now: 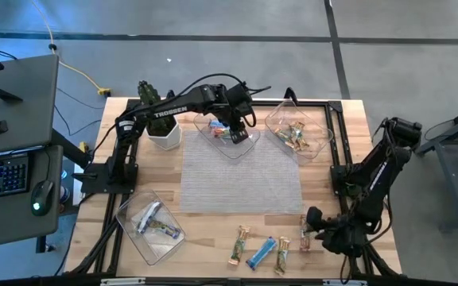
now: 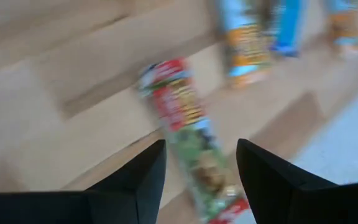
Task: Pick and place Granola Bars by type
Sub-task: Put the red granola bar into the top left transparent bin
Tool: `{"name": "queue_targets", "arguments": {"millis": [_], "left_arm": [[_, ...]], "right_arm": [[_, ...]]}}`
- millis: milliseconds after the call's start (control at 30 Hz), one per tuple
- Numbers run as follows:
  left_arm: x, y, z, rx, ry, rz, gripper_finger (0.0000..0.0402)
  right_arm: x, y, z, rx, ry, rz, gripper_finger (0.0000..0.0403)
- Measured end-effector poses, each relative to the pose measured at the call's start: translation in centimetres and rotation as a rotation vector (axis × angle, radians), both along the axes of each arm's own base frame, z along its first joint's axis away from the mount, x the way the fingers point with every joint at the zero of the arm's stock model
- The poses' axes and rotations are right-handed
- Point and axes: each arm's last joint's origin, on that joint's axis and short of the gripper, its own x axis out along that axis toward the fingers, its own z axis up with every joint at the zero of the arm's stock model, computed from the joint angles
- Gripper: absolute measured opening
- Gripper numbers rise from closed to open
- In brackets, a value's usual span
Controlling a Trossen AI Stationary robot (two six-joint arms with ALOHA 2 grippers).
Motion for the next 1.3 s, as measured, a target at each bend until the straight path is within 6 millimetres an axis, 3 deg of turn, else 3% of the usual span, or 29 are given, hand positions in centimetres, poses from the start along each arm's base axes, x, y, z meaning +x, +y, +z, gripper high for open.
{"name": "queue_targets", "arguments": {"millis": [100,300,633,967,1300], "left_arm": [[0.0,0.0,0.0,0.000,0.000,0.000,0.0133],[0.0,-0.1,0.0,0.000,0.000,-0.002,0.0133],[0.0,-0.1,0.0,0.001,0.000,-0.004,0.0133],[0.0,-0.1,0.0,0.002,0.000,-0.006,0.0133],[0.1,-0.2,0.0,-0.039,-0.014,-0.031,0.0133]], "right_arm": [[-0.2,-0.2,-1.1,-0.055,0.030,0.123,0.0181],[0.6,-1.1,-3.0,-0.115,-0.039,0.149,0.0181],[2.1,-2.1,-4.2,0.054,0.001,0.261,0.0181],[4.4,-3.3,-3.9,0.081,-0.101,0.185,0.0181],[6.3,-5.5,-4.2,0.172,0.012,0.112,0.0181]]}}
